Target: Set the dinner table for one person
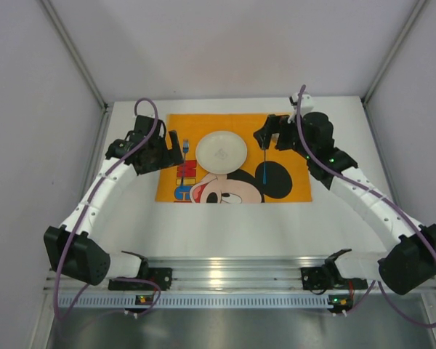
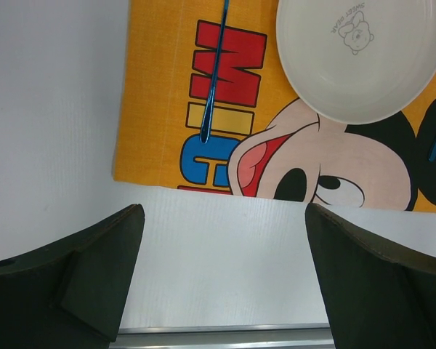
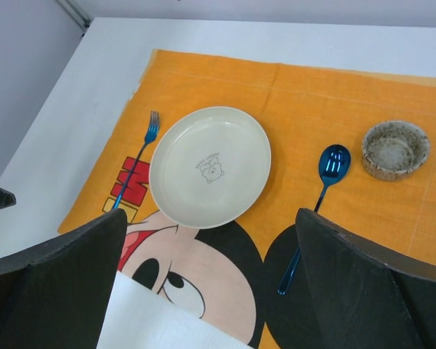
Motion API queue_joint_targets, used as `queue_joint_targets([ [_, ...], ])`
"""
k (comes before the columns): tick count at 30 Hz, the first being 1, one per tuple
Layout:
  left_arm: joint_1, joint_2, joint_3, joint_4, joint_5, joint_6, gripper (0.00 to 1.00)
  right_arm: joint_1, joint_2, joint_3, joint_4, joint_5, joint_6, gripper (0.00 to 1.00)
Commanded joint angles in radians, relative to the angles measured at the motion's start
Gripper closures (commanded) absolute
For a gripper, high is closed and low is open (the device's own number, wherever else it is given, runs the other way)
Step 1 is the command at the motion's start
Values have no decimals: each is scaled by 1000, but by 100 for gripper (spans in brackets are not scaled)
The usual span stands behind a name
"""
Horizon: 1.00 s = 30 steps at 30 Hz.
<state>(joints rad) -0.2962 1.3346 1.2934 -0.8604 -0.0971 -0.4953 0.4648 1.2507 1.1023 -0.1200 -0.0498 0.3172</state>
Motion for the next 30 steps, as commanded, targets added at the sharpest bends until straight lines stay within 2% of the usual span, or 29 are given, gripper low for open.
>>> queue_joint_targets([
  [1,-1,-28,-3,31,-21,20,3,11,-14,-5,92,-35,-20,0],
  [30,6,-6,12,35,-41,54,2,9,44,19,98,-35,3,0],
])
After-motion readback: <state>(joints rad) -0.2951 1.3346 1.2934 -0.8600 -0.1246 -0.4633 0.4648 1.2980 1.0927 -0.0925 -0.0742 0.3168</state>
